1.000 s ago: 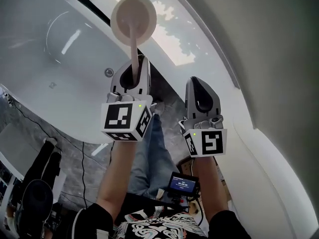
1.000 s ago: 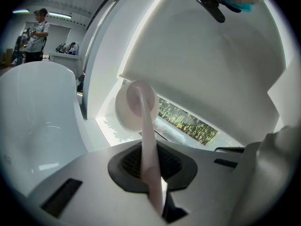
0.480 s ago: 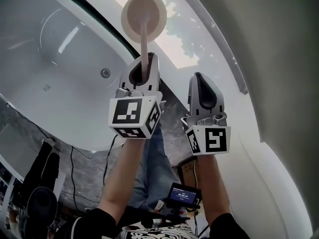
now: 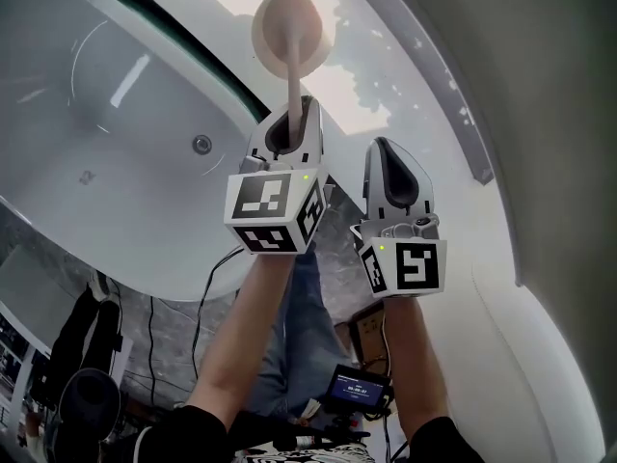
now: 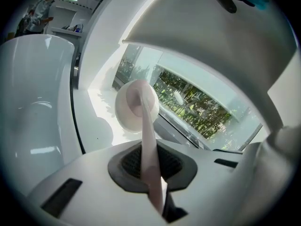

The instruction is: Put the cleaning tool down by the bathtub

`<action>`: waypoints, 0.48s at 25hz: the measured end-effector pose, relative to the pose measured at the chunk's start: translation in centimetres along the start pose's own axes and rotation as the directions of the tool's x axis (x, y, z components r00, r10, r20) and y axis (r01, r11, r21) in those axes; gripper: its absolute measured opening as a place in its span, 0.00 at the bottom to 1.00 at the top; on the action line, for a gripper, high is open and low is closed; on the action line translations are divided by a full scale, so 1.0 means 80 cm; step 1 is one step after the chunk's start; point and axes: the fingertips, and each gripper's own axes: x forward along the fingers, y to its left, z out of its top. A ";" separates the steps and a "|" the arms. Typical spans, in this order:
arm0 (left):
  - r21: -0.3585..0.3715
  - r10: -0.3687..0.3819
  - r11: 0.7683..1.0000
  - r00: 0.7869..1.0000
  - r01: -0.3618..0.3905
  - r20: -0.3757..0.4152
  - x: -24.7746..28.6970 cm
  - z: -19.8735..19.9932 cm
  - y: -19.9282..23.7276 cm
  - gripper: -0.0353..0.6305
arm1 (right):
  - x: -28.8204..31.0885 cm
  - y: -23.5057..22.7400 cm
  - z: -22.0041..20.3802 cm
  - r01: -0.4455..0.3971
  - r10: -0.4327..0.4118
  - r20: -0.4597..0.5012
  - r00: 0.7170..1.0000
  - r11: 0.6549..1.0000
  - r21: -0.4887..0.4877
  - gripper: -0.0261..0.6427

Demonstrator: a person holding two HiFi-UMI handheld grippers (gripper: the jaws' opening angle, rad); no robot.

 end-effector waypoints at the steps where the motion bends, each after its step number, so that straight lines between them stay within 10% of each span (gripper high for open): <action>1: 0.005 -0.003 1.000 1.000 0.003 -0.005 0.005 -0.002 -0.001 0.09 | 0.002 -0.002 -0.004 0.006 -0.006 -0.006 1.000 1.000 0.001 0.08; 12: -0.001 0.034 0.999 0.998 -0.034 -0.051 0.047 -0.033 0.009 0.09 | 0.022 -0.014 -0.038 0.031 -0.029 -0.048 0.998 0.999 0.039 0.08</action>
